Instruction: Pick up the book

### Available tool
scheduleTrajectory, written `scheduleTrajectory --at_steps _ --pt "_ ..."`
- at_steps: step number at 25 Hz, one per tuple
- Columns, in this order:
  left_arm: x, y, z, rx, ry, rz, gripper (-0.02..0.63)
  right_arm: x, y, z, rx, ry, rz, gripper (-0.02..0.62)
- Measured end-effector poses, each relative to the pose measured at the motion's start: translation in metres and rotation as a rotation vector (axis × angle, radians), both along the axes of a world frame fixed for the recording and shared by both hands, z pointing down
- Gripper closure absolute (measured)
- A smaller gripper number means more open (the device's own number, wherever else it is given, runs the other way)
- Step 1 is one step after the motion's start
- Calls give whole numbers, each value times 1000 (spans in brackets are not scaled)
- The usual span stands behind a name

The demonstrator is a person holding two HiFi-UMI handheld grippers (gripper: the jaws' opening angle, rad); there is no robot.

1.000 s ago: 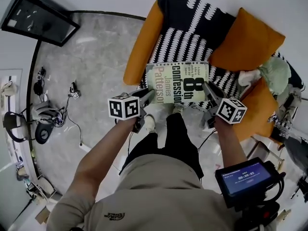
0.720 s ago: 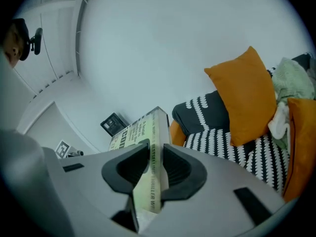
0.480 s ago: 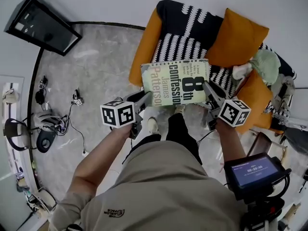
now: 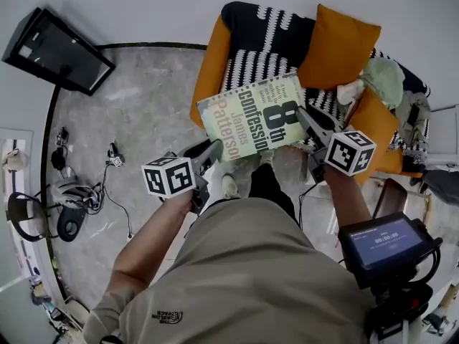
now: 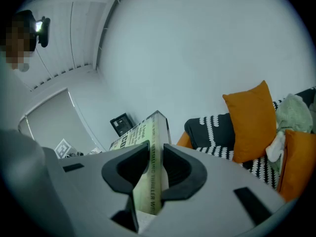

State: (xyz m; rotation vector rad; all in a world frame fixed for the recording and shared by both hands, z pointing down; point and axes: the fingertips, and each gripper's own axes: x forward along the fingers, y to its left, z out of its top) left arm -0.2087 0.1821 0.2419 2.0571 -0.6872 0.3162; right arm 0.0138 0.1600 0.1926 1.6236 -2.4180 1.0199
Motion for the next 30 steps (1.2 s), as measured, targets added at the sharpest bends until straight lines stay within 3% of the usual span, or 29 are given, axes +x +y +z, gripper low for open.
scheduleTrajectory --at_steps 5,30 --pt "-24 28 -19 6 25 4 522 -26 26 -24 29 19 -4 492" --pt "-34 38 -20 -18 42 -5 523 -39 29 -35 53 50 -26 492"
